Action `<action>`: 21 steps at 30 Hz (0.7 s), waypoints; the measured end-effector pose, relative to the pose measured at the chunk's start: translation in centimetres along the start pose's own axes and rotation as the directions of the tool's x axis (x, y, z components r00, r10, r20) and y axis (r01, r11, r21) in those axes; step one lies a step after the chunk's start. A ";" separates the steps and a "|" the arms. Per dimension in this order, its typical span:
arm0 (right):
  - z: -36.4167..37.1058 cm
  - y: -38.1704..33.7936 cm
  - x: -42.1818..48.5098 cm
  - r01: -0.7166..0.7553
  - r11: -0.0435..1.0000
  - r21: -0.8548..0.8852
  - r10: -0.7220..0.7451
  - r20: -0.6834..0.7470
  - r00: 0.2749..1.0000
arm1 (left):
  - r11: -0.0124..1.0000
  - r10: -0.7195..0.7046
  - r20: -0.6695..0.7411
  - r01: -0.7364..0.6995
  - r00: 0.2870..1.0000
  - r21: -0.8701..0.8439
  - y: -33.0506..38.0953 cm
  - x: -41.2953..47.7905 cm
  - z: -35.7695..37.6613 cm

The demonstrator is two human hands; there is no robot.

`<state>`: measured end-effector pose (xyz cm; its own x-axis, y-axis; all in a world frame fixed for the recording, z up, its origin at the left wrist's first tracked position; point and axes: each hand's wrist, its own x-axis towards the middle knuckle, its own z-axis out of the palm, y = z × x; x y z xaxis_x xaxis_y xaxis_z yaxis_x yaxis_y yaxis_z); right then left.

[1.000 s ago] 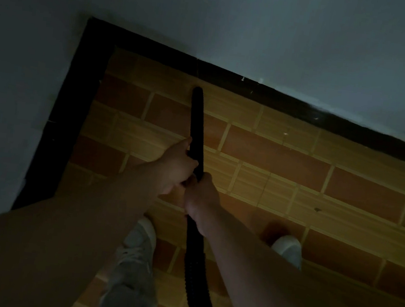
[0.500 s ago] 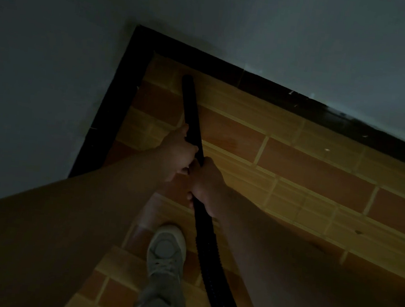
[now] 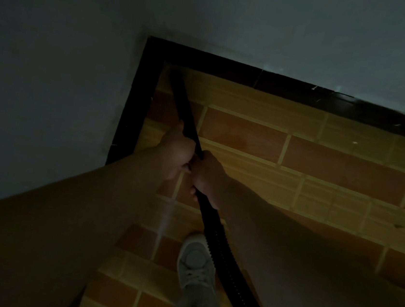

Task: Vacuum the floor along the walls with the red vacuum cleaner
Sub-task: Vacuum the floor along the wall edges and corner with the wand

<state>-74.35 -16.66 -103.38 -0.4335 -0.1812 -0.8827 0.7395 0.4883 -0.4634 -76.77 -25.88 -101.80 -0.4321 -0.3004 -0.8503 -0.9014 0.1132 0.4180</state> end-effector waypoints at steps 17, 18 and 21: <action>-4.3 7.9 -5.5 -0.087 0.955 0.283 0.129 -0.135 0.982 | 0.998 -0.005 0.221 -0.009 0.975 0.066 -0.6 -4.8 8.3; -4.7 8.4 -5.8 -0.093 0.951 0.296 0.142 -0.146 0.979 | 0.997 -0.001 0.235 -0.016 0.972 0.071 -0.6 -5.1 9.0; -6.0 9.8 -6.4 -0.109 0.933 0.343 0.177 -0.174 0.969 | 0.993 0.023 0.291 -0.055 0.956 0.102 -0.6 -6.2 11.2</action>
<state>-67.45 -5.63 -101.79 -0.3783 0.0591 -0.9238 0.9140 0.1820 -0.3626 -73.92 -13.46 -100.34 -0.4426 -0.0092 -0.8967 -0.8745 0.2258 0.4293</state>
